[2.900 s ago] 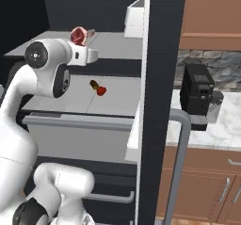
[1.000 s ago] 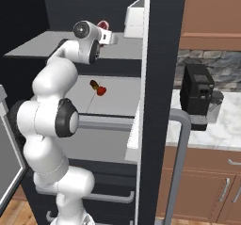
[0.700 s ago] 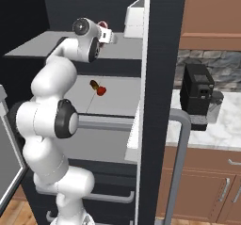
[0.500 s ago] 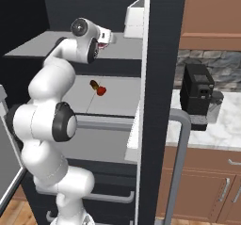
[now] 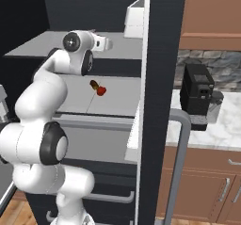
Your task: Transport the steak and bell pepper to the fridge. Place the steak on the rack containing meat and place the bell pepper on the rack containing the vegetable, ensuring meats and vegetables are on different racks.
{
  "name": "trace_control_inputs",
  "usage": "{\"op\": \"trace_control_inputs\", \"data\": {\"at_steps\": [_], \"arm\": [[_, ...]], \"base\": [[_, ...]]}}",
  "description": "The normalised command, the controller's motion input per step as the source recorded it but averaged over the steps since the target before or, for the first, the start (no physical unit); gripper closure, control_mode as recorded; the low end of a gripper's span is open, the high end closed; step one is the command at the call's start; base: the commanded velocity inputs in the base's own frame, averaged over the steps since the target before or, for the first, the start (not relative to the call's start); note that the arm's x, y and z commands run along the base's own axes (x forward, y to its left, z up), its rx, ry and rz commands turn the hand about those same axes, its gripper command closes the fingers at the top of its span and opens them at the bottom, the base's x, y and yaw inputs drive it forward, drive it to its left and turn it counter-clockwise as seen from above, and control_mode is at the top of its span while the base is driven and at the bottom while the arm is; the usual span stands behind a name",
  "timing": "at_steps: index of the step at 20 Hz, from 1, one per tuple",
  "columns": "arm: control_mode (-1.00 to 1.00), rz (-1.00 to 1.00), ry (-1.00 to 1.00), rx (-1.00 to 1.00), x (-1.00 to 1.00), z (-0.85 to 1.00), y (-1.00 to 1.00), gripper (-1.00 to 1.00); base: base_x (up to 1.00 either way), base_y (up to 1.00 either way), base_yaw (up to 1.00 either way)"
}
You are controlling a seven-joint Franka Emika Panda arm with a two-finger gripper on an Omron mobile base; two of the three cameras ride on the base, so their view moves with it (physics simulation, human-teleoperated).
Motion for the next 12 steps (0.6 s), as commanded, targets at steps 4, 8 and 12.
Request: {"op": "trace_control_inputs", "data": {"at_steps": [4,8,12], "arm": [[-1.0,-0.01,-0.02,0.0,-1.0,0.39,0.0,-1.0],[-1.0,-0.01,0.0,0.0,-1.0,0.79,0.0,-1.0],[-1.0,-0.05,0.09,0.0,-1.0,0.63,0.0,-1.0]], "base": [[0.0,0.0,0.0],[0.0,0.0,0.0],[0.0,0.0,0.0]]}}
